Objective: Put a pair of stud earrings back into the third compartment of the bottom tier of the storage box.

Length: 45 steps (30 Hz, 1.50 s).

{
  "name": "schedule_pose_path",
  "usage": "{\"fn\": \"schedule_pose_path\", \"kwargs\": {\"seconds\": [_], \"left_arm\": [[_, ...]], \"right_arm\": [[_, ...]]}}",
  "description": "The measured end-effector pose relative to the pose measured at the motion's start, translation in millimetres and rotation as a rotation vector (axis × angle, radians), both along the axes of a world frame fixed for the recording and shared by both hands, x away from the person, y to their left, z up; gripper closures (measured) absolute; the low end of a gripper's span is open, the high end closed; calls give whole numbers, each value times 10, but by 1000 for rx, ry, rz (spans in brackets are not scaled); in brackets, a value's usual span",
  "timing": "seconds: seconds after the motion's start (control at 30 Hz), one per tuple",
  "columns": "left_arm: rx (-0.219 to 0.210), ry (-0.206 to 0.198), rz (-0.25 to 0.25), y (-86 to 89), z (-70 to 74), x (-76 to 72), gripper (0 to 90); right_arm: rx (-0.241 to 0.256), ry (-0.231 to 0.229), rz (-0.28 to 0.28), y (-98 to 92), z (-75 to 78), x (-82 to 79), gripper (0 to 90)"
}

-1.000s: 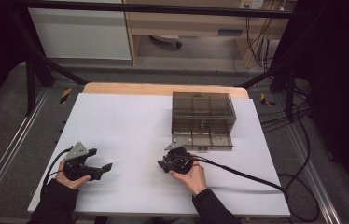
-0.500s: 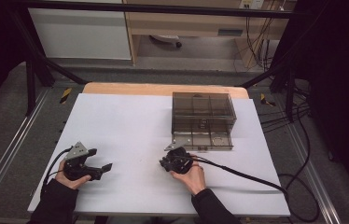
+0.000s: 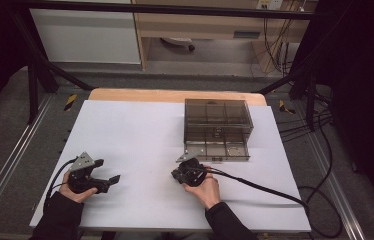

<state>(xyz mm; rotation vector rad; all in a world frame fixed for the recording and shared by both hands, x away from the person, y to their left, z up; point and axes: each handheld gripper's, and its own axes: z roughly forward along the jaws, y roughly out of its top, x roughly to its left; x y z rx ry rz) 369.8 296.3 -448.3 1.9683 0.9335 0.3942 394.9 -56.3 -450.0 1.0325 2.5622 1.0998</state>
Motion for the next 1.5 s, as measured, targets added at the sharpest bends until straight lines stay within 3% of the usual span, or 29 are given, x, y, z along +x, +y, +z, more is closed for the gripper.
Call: {"fn": "schedule_pose_path", "kwargs": {"seconds": [0.5, 1.5], "left_arm": [[0, 0, 0, 1, 1, 0, 64], [2, -2, 0, 2, 2, -1, 64]], "right_arm": [[2, 19, 24, -16, 40, -10, 865], [28, -26, 39, -148, 325, -22, 865]]}}
